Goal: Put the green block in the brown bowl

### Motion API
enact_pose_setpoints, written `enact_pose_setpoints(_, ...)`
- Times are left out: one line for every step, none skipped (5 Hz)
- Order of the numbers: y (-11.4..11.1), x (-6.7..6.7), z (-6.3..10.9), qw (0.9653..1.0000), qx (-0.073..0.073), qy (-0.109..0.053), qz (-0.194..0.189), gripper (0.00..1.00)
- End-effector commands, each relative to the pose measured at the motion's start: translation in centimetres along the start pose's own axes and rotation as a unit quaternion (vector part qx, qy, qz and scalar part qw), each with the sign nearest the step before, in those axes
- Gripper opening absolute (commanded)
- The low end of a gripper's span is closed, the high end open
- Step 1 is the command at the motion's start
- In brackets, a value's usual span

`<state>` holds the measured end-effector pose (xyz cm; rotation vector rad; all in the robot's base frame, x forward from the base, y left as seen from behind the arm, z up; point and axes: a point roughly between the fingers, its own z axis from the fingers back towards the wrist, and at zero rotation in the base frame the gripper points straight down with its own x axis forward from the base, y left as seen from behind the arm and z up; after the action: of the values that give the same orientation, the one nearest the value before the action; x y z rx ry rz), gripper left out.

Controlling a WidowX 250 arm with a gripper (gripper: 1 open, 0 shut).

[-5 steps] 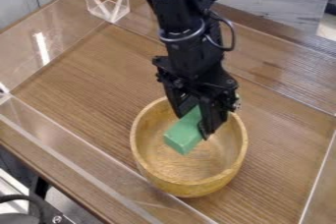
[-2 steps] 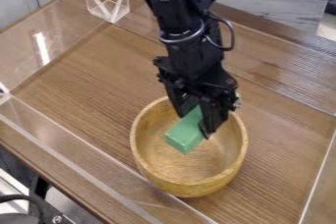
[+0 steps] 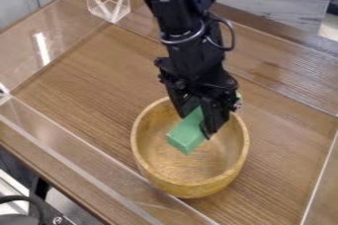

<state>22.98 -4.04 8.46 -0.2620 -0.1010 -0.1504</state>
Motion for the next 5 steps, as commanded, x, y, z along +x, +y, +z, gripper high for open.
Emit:
enact_pose_setpoints(0.11, 0.70, 0.62, 0.9998, 0.000, -0.019, 0.000, 0.00)
enact_pose_setpoints(0.18, 0.73, 0.55, 0.9998, -0.002, -0.019, 0.001, 0.00)
enact_pose_setpoints(0.23, 0.76, 0.51, 0.9998, -0.004, -0.020, 0.002, 0.00)
enact_pose_setpoints(0.29, 0.81, 0.46, 0.9998, -0.005, -0.020, 0.003, 0.00)
enact_pose_setpoints(0.34, 0.84, 0.42, 0.9998, -0.007, -0.020, 0.004, 0.00)
